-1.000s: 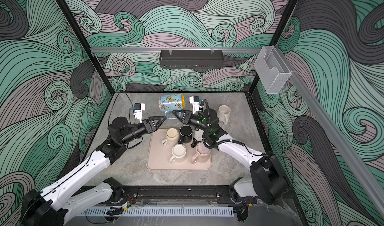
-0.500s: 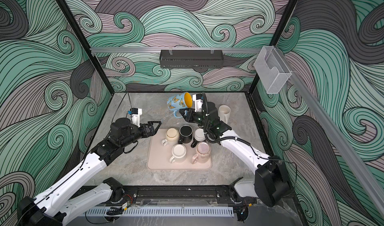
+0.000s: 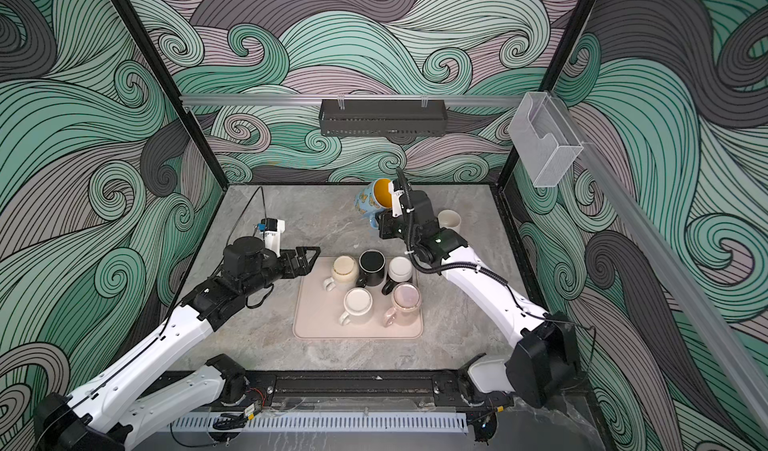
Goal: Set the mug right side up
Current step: 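Carry the blue mug beyond the tray with the right gripper while the left withdraws, then lower the upright blue mug beside the white mug and open the right gripper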
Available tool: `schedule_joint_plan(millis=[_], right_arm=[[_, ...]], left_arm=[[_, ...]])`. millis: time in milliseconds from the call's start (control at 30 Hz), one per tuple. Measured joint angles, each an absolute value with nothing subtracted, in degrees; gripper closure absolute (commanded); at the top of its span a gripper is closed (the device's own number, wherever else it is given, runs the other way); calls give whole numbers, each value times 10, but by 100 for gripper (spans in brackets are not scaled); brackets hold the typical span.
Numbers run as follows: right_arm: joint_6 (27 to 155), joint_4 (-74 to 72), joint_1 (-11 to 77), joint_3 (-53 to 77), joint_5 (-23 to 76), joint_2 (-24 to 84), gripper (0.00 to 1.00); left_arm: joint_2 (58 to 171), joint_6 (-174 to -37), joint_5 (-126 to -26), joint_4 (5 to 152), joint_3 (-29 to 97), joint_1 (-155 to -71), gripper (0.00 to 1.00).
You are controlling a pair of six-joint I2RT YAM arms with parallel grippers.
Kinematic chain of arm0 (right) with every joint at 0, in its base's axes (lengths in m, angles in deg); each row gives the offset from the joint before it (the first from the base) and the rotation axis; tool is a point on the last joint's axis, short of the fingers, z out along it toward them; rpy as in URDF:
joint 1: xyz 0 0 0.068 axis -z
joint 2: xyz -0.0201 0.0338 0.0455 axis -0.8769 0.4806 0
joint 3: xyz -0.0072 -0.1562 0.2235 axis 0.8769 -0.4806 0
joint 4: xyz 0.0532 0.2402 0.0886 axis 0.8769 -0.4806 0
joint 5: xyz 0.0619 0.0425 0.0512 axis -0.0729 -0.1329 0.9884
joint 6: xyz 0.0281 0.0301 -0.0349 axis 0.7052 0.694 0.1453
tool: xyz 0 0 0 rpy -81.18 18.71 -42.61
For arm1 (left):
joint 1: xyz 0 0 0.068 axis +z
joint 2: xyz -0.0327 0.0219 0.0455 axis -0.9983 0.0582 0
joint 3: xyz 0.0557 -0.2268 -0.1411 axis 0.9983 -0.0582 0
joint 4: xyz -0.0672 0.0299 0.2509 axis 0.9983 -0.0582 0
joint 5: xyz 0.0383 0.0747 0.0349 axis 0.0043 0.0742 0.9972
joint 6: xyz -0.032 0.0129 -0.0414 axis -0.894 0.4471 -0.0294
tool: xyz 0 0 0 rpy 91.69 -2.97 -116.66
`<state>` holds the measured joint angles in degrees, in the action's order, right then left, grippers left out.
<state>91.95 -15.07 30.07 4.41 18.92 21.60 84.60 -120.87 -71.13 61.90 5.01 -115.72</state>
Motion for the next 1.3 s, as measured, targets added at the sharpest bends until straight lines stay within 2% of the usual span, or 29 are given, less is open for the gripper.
schedule_joint_plan(millis=[600, 1033, 1300], right_arm=[[810, -335, 324, 178, 76, 361, 100], [810, -366, 379, 194, 33, 440, 100], [820, -365, 413, 193, 35, 446, 100]], left_arm=[[855, -1201, -712, 614, 50, -1157, 3], [883, -1200, -712, 616, 50, -1157, 2], [906, -1198, -718, 618, 50, -1157, 3]])
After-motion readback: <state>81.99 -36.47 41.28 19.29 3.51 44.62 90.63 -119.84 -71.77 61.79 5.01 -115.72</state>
